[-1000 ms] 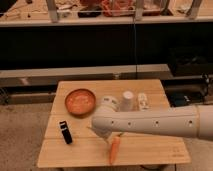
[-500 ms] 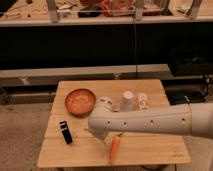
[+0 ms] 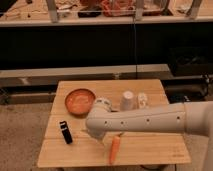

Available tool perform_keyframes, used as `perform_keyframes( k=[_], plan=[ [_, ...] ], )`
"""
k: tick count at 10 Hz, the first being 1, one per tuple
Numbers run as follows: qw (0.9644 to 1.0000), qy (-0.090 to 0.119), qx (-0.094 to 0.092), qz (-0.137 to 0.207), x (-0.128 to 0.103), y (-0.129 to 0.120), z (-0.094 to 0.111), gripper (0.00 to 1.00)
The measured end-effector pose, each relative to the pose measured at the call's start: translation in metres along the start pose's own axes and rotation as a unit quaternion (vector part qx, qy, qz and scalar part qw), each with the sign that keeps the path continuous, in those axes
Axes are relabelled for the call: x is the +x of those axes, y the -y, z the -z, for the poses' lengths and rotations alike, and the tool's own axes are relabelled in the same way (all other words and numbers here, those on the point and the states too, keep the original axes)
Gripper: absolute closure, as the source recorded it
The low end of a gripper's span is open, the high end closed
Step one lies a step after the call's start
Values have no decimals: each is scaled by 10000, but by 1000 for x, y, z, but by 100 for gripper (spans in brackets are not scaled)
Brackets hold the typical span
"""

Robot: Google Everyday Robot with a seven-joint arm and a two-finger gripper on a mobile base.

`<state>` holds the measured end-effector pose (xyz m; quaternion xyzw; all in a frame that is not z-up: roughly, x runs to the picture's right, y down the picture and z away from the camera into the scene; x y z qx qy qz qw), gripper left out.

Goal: Knock the eraser over

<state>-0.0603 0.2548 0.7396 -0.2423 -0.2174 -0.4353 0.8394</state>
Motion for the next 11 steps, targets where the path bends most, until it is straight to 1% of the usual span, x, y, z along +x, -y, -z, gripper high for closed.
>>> perform_keyframes(
  k=[2, 4, 9, 10, 11],
  plan=[
    [10000, 35, 3, 66, -7, 9, -4, 20],
    [10000, 34, 1, 79, -6, 10, -6, 20],
    [9998, 69, -13, 186, -14, 22, -10, 20],
    [9997, 82, -14, 210, -14, 24, -10, 21],
    [9997, 100, -23, 242, -17, 28, -11, 25]
  ],
)
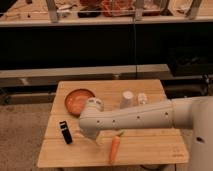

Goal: Knock the eraser over

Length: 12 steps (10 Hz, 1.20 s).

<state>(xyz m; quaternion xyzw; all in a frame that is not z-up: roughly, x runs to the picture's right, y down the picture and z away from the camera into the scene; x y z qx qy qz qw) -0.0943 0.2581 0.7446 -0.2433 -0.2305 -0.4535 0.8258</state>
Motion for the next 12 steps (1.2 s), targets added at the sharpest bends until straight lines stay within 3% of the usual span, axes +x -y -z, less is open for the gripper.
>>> perform_keyframes(
  k=[2, 5, 8, 12],
  plan=[
    [9999, 36, 1, 123, -8, 17, -3, 48],
    [9998, 48, 7, 181, -8, 21, -3, 64],
    [9994, 137, 40, 319, -20, 50, -9, 94],
    [9987, 204, 71, 471, -16, 58, -12, 98]
  ],
)
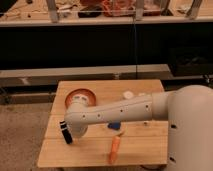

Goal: Knock the eraser over

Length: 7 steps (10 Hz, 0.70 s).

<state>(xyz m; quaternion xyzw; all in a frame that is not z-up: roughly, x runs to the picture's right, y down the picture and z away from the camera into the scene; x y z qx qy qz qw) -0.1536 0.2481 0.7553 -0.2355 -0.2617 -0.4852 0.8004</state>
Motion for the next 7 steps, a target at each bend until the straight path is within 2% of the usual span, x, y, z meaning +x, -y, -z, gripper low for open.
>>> perform_keyframes(
  k=[3, 7],
  plan=[
    [9997, 102, 54, 222, -9, 31, -7, 98],
    [9990, 201, 107, 391, -7, 41, -8, 98]
  ],
)
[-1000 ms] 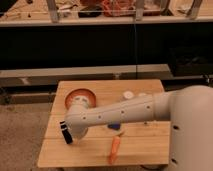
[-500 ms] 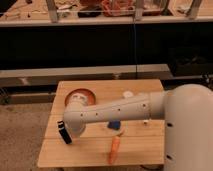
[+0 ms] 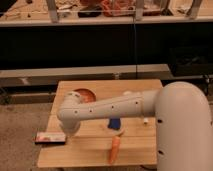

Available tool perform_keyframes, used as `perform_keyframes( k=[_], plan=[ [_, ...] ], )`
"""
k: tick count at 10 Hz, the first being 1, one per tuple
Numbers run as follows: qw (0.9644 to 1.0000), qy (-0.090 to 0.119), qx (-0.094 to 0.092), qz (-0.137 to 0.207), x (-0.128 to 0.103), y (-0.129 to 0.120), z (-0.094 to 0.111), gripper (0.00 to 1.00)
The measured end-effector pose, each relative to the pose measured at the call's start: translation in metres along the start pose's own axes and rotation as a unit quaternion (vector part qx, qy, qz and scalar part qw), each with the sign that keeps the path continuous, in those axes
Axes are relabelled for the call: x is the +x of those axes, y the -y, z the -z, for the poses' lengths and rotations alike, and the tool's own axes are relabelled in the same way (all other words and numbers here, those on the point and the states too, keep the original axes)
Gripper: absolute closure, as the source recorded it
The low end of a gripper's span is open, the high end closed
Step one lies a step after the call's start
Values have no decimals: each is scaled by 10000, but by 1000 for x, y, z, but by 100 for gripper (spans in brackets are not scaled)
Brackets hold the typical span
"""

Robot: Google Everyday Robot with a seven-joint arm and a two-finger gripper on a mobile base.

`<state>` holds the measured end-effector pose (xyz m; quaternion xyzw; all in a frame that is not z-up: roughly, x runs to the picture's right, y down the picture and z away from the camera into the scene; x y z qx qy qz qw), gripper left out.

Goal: Knock the eraser over

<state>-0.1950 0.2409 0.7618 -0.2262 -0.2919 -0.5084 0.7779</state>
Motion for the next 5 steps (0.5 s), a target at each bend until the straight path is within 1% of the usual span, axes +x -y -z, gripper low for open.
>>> perform_keyframes(
  k=[1, 3, 5],
  plan=[
    [10000, 26, 14, 41, -3, 6, -1, 98],
    [9998, 101, 51, 152, -15, 29, -6, 98],
    [9995, 178, 101, 235, -21, 30, -7, 98]
  ],
)
